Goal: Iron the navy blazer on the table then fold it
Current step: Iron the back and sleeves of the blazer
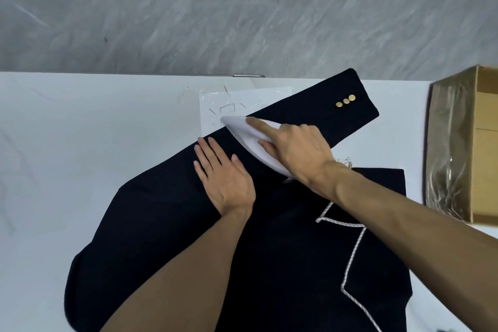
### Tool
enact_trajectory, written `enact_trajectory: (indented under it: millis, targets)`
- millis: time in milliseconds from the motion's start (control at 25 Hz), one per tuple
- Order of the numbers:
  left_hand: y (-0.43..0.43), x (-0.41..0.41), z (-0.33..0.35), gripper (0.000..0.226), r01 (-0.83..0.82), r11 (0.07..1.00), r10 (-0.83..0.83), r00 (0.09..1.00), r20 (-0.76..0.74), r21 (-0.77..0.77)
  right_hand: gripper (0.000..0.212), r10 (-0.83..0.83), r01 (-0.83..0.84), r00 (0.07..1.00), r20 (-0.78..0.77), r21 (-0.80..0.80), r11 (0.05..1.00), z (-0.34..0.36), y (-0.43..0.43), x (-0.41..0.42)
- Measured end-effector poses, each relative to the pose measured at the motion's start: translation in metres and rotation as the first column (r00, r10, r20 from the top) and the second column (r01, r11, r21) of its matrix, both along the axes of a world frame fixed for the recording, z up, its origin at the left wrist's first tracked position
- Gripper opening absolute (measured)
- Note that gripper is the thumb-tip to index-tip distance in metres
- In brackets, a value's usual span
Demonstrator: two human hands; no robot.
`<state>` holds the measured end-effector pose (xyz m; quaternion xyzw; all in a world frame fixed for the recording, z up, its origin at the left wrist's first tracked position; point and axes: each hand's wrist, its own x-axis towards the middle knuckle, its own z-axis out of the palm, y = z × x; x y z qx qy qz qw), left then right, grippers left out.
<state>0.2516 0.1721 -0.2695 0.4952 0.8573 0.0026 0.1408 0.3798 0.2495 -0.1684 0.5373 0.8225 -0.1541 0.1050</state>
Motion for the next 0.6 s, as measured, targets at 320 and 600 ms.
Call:
enact_trajectory:
  millis: [320, 600]
  targets:
    - [-0.001, 0.0, -0.001, 0.069, 0.022, 1.0, -0.022, 0.999, -0.025, -0.018, 0.05, -0.248, 0.246, 0.968, 0.023, 0.082, 0.966, 0.001, 0.03, 0.066]
    - [-0.001, -0.001, -0.001, 0.062, 0.024, 1.0, -0.024, 1.0, -0.015, 0.01, 0.051, -0.165, 0.166, 0.985, -0.046, 0.008, 0.986, 0.009, 0.013, 0.034]
